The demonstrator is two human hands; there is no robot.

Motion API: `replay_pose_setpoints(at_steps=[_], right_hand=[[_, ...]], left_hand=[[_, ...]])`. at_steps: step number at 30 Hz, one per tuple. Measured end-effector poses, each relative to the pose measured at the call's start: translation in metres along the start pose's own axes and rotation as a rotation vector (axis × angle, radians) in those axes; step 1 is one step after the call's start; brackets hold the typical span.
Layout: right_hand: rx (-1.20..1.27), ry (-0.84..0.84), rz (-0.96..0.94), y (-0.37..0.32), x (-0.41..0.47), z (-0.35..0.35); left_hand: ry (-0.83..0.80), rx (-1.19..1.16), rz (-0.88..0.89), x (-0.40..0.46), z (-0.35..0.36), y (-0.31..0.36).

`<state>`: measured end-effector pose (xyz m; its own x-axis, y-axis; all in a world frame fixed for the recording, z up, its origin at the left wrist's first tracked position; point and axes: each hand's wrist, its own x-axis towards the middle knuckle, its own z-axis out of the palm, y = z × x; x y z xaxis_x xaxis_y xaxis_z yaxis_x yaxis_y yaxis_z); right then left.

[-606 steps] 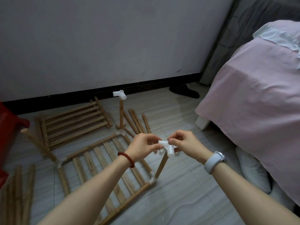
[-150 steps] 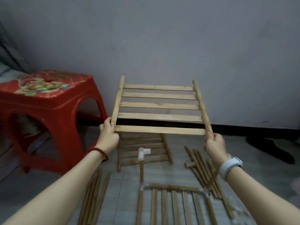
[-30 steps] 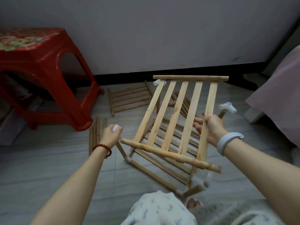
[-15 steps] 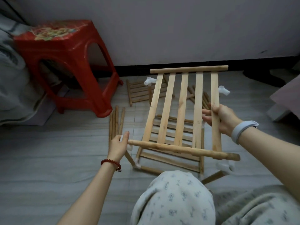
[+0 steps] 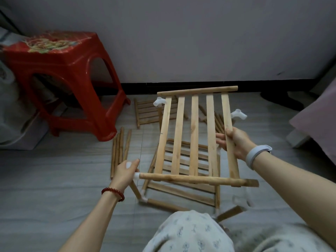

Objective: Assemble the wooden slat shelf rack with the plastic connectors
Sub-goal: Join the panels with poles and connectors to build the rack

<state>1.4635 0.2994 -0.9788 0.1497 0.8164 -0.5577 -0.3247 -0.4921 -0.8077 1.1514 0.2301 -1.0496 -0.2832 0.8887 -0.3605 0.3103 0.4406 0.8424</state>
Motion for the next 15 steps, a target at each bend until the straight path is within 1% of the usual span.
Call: replay_pose_setpoints(at_steps=[6, 9, 13, 15], right_hand=[[-0.012, -0.081, -0.011, -0.005, 0.007, 0.005], [-0.002, -0.118, -0.028, -0.008, 0.011, 0.007], [-0.014, -0.054, 0.012, 0.002, 0.016, 0.007], [0.038, -0.002, 0.064, 0.015, 0.019, 0.004]], left_hand=[[-0.069, 0.020, 0.060, 0.003, -0.003, 0.003], [-0.072, 0.030, 0.063, 0.003, -0.001, 0.004], [-0.084, 0.011, 0.060, -0.004, 0.003, 0.000], [-0.067, -0.004, 0.049, -0.007, 0.003, 0.000]])
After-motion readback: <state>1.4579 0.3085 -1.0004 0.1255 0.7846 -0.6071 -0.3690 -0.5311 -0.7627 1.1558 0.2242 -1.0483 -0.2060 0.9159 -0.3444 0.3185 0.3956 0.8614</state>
